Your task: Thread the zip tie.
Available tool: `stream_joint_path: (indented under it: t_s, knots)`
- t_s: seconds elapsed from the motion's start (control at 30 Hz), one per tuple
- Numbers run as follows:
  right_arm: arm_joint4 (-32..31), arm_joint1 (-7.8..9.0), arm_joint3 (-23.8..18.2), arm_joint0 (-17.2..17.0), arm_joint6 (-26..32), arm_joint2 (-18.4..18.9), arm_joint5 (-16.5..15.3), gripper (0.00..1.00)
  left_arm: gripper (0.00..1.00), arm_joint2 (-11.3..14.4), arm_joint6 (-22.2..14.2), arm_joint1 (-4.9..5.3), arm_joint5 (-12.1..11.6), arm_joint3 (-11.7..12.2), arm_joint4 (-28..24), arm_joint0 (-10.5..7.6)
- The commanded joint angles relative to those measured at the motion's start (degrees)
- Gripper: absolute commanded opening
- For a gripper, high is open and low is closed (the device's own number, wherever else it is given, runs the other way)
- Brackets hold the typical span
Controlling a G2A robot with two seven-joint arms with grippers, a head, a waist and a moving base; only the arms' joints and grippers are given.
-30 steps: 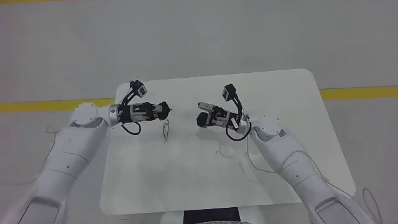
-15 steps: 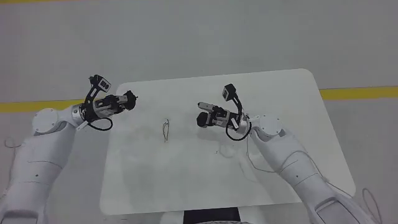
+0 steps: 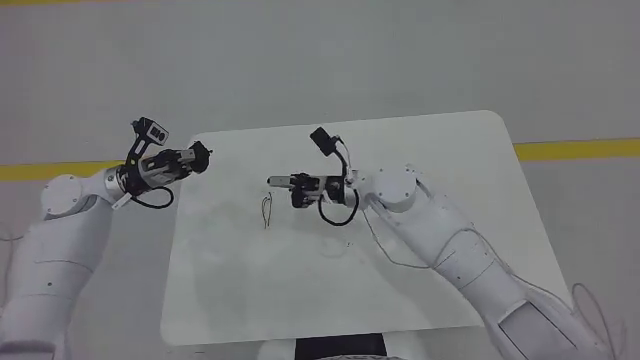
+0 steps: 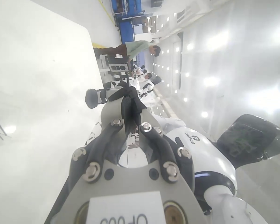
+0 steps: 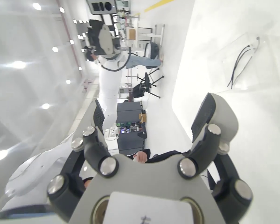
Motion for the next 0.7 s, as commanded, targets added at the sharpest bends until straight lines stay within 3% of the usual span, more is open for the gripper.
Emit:
stream_joint_path:
  t_s: [0.0, 0.07, 0.1, 0.17, 0.5, 0.67]
  knots:
    - [-2.8, -0.73, -0.3, 2.3, -1.2, -2.7, 6.5, 1.0, 0.0, 0.0, 0.0, 0.0, 0.0, 0.0, 0.0, 0.0]
    - [-5.6, -1.51, -0.2, 4.1, -2.2, -5.5, 11.8, 1.0, 0.0, 0.0, 0.0, 0.0, 0.0, 0.0, 0.0, 0.0]
    - [-6.8, -1.8, 0.3, 4.7, -2.2, -6.6, 12.2, 1.0, 0.0, 0.0, 0.0, 0.0, 0.0, 0.0, 0.0, 0.0]
    - [-8.4, -2.25, 0.8, 5.7, -1.5, -8.4, 12.2, 1.0, 0.0, 0.0, 0.0, 0.0, 0.0, 0.0, 0.0, 0.0]
    - [-9.9, -2.32, 0.5, 5.6, -1.9, -9.1, 12.2, 1.0, 0.0, 0.0, 0.0, 0.0, 0.0, 0.0, 0.0, 0.0]
    - [-14.5, -4.24, 3.7, 9.5, 0.1, -13.3, 12.2, 1.0, 0.0, 0.0, 0.0, 0.0, 0.0, 0.0, 0.0, 0.0]
